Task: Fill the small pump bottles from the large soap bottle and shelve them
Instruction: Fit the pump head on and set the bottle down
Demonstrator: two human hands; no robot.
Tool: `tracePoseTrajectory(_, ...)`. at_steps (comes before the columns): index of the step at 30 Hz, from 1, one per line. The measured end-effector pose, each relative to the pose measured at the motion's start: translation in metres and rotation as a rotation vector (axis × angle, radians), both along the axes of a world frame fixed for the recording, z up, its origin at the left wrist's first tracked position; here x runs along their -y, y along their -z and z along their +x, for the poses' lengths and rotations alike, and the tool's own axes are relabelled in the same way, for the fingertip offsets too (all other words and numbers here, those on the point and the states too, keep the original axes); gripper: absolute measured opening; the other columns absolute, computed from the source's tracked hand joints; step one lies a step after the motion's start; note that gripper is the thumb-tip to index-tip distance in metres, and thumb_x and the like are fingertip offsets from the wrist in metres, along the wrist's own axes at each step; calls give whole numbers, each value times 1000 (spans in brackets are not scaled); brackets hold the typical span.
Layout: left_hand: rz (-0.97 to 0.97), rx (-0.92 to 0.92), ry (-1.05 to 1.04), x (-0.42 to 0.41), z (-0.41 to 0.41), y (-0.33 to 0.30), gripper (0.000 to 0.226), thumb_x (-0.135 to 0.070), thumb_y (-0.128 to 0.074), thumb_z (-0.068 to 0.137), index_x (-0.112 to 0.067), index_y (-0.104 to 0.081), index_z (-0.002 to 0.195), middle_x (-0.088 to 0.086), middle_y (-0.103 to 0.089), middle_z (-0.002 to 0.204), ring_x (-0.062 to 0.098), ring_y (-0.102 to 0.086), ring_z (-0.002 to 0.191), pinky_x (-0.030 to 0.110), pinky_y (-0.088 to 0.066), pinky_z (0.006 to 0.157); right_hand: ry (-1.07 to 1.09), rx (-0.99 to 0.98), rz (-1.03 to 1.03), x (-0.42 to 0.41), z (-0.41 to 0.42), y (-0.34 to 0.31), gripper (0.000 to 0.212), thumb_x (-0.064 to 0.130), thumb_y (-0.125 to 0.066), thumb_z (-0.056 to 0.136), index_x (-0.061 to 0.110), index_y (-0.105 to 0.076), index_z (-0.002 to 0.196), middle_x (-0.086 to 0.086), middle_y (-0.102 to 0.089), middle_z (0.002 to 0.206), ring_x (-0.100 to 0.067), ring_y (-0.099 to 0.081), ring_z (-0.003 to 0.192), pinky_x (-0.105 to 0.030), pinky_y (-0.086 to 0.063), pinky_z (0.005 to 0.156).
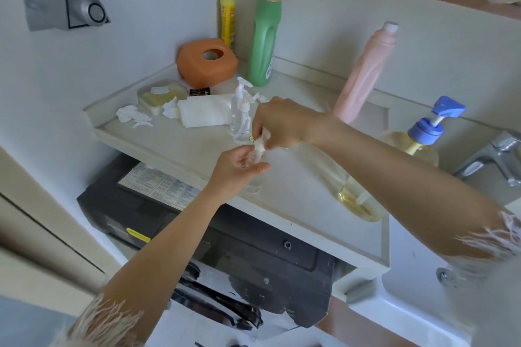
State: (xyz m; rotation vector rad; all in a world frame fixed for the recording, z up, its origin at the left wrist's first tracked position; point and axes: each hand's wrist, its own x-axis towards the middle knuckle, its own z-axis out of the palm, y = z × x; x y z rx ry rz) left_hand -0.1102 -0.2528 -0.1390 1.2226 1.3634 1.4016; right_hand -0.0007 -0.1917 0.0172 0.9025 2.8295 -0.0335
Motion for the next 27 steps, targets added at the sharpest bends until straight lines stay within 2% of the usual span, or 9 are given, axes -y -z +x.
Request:
tracePoseTrajectory(3,8,2,-5,2,1,0,41,-42,-81,66,-37,-69,105,-15,-73,102,3,-68,96,18,-48,82,10,68,-26,-5,-5,14,30,29,-72,80,17,-66,107,-3,-64,102,-22,-60,92,-31,-49,74)
tracePoseTrajectory(7,24,5,-8,2,0,4,41,-26,-81,74,-37,-68,111,-14,-72,108,5,-66,106,19,-47,92,90,105,134,-5,-8,27,45,53,-51,91,15,-49,66,-2,-54,70,-16,-49,57,-27,-36,49)
tracePoseTrajectory(10,38,3,-9,2,-1,7,39,-25,-81,75,-34,-69,111,-14,-73,106,2,-66,103,16,-47,89,74,101,146,-6,-5,25,46,63,-52,85,18,-59,86,3,-50,76,-17,-51,66,-28,-38,57)
tracePoseTrajectory(12,34,5,-12,2,-1,9,44,-29,-82,73,-24,-69,115,-8,-73,109,8,-66,106,24,-49,93,13,95,4,-9,-2,18,42,54,-64,80,25,-61,110,4,-54,90,-20,-54,90,-30,-42,69)
tracePoseTrajectory(14,33,-10,-12,0,-2,9,47,-31,-82,72,-22,-69,116,-7,-73,109,10,-66,107,29,-49,95,-30,81,5,-8,-4,18,36,43,-66,82,17,-63,106,0,-60,99,-22,-54,98,-30,-44,73)
tracePoseTrajectory(17,32,-41,-12,-1,-1,8,41,-25,-82,73,-30,-69,112,-12,-73,106,7,-67,102,22,-50,91,33,80,239,-2,-12,27,41,47,-56,90,12,-47,70,-4,-52,75,-24,-49,72,-29,-34,55)
tracePoseTrajectory(22,4,-32,-19,-1,-3,12,42,-26,-82,73,-23,-69,113,-12,-74,101,3,-68,98,13,-49,79,-59,181,106,-9,-14,17,32,45,-68,81,16,-64,94,0,-58,87,-19,-55,71,-25,-32,49)
tracePoseTrajectory(25,9,-53,-24,-2,-4,6,39,-23,-83,73,-32,-69,109,-14,-73,102,1,-67,97,7,-47,75,-2,163,224,-7,-16,26,38,44,-56,91,15,-48,68,1,-48,70,-17,-46,58,-26,-25,46)
tracePoseTrajectory(27,5,-70,-9,-2,-3,5,39,-22,-82,75,-31,-69,111,-12,-73,105,2,-66,100,7,-46,77,36,154,217,-6,-16,29,44,51,-50,92,14,-49,68,0,-50,69,-17,-46,57,-26,-27,47)
